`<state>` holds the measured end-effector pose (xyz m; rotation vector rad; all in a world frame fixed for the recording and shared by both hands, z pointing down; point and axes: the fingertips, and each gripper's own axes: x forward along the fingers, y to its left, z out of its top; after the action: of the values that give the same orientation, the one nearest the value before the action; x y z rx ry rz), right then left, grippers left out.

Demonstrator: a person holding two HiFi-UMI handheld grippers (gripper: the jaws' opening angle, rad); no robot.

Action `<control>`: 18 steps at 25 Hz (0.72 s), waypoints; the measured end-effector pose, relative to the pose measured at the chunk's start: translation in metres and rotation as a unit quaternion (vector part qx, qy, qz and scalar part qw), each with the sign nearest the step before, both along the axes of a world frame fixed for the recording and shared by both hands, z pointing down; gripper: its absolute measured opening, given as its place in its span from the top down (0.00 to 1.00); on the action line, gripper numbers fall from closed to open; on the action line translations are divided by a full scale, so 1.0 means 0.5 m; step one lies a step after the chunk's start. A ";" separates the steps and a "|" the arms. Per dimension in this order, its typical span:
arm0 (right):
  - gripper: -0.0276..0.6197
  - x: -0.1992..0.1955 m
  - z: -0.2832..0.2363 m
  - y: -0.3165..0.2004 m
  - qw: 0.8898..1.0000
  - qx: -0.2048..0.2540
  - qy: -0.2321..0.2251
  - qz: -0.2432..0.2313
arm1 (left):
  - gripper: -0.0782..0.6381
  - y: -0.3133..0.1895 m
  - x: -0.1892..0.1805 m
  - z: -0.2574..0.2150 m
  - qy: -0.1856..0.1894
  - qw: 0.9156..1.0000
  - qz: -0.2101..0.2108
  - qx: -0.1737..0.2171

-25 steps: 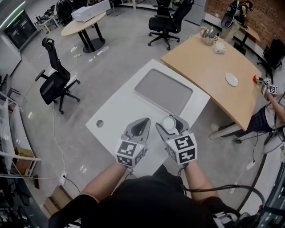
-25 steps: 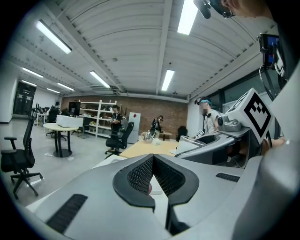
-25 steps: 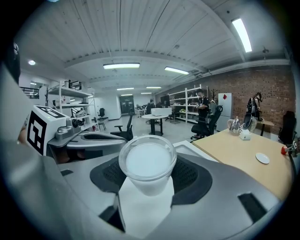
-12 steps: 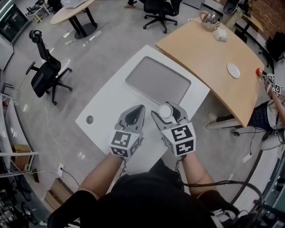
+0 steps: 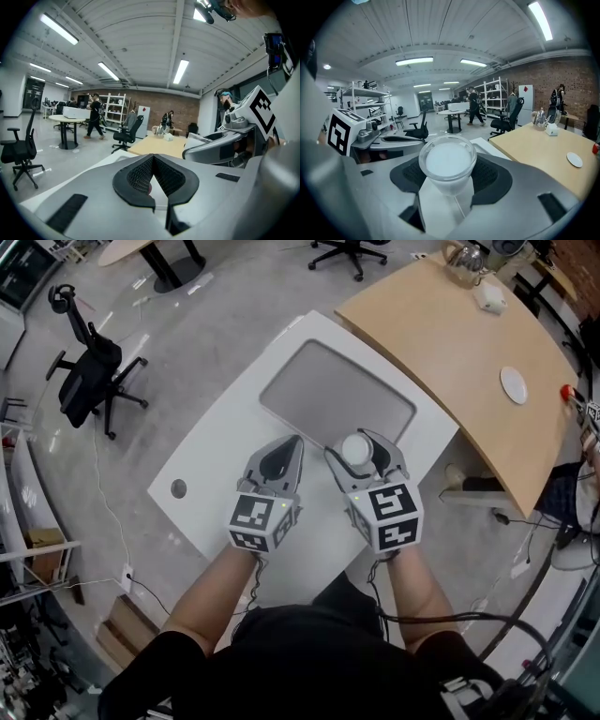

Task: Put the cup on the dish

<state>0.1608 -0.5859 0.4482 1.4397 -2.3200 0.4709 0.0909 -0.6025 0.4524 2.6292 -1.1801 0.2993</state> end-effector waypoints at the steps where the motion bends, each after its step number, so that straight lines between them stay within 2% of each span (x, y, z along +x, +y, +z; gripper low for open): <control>1: 0.57 0.004 0.008 -0.017 1.000 -0.002 0.000 0.002 | 0.88 -0.019 0.000 0.008 -0.002 1.000 -0.002 -0.001; 7: 0.57 0.038 0.065 -0.102 1.000 -0.007 0.000 0.017 | 0.88 -0.115 0.014 0.066 -0.009 1.000 -0.011 -0.001; 18: 0.57 0.076 0.175 -0.218 0.999 -0.021 0.003 0.034 | 0.88 -0.225 0.066 0.170 0.000 1.000 -0.007 -0.026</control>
<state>0.1989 -0.6947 0.5355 1.5024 -2.2484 0.5288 0.1241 -0.7148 0.5374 2.5746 -1.1749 0.3228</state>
